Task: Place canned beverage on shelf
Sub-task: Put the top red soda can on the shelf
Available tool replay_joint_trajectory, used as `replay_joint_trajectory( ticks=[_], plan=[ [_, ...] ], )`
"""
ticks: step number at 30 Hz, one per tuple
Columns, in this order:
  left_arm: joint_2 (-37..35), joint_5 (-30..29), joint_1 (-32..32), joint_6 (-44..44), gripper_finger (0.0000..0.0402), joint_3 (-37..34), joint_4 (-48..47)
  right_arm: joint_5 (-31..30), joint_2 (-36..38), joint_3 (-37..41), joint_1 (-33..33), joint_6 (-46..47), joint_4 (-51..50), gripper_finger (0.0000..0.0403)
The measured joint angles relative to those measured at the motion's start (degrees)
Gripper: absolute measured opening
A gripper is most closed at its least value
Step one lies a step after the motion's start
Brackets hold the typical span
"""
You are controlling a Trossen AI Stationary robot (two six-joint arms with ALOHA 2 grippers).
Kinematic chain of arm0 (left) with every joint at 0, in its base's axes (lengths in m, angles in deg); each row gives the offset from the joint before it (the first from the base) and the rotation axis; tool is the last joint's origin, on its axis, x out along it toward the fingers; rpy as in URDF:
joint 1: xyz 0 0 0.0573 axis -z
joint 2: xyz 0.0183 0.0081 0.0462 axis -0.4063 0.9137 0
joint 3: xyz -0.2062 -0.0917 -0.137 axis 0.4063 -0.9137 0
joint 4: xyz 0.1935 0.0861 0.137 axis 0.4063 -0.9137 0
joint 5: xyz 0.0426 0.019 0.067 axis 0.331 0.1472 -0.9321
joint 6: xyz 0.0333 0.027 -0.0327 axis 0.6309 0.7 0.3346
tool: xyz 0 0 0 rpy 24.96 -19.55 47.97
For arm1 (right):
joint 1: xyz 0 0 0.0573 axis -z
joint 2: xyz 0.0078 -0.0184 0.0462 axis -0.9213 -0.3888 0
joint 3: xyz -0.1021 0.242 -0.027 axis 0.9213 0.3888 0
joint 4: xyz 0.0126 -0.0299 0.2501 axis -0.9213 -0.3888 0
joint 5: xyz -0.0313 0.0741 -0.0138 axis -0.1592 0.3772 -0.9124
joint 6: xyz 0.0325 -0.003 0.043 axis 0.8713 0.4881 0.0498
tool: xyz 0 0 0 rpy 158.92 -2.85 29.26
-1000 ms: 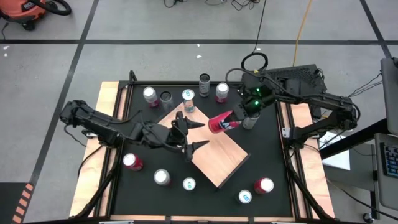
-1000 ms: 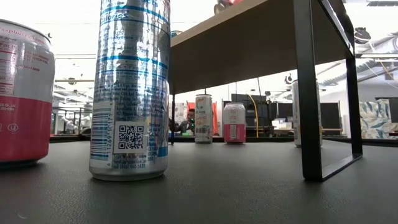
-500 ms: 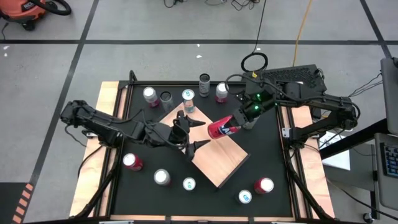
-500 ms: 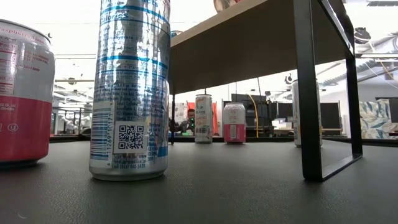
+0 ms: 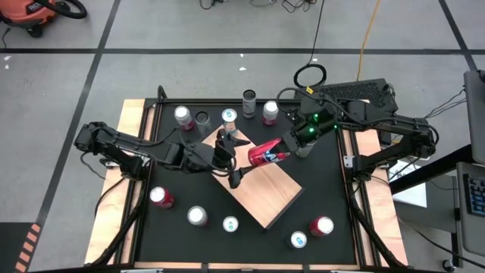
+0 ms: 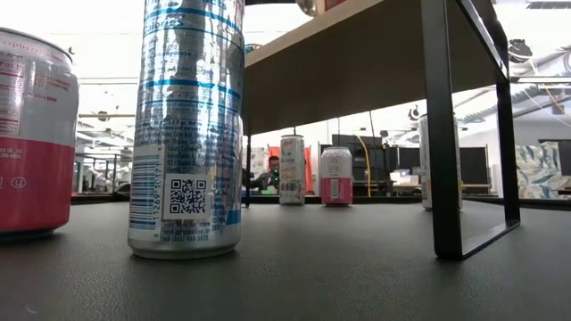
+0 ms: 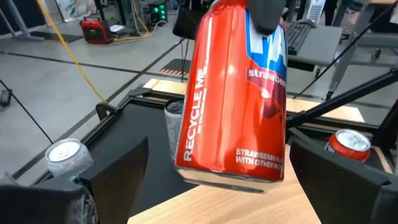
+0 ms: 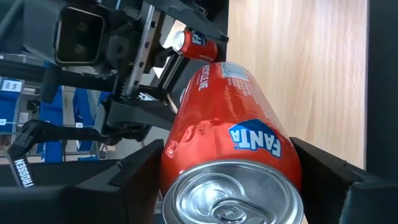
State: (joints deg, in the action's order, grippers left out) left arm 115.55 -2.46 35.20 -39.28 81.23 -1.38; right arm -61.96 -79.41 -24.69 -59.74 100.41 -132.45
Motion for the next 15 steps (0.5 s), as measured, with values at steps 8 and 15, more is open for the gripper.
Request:
replay_joint_trajectory(
  ticks=[8, 15],
  plan=[
    [-0.02, 2.02, -1.11, 0.35, 0.0391, 0.0, -0.02, 0.01, -0.42, 0.0, 0.0, 0.0, 3.14, 0.0274],
    [-0.02, 5.45, -1.88, 0.33, 0.0376, 0.0, 0.24, 0.2, -1.55, -0.02, -0.02, -0.01, 5.86, 0.0274]
  ],
)
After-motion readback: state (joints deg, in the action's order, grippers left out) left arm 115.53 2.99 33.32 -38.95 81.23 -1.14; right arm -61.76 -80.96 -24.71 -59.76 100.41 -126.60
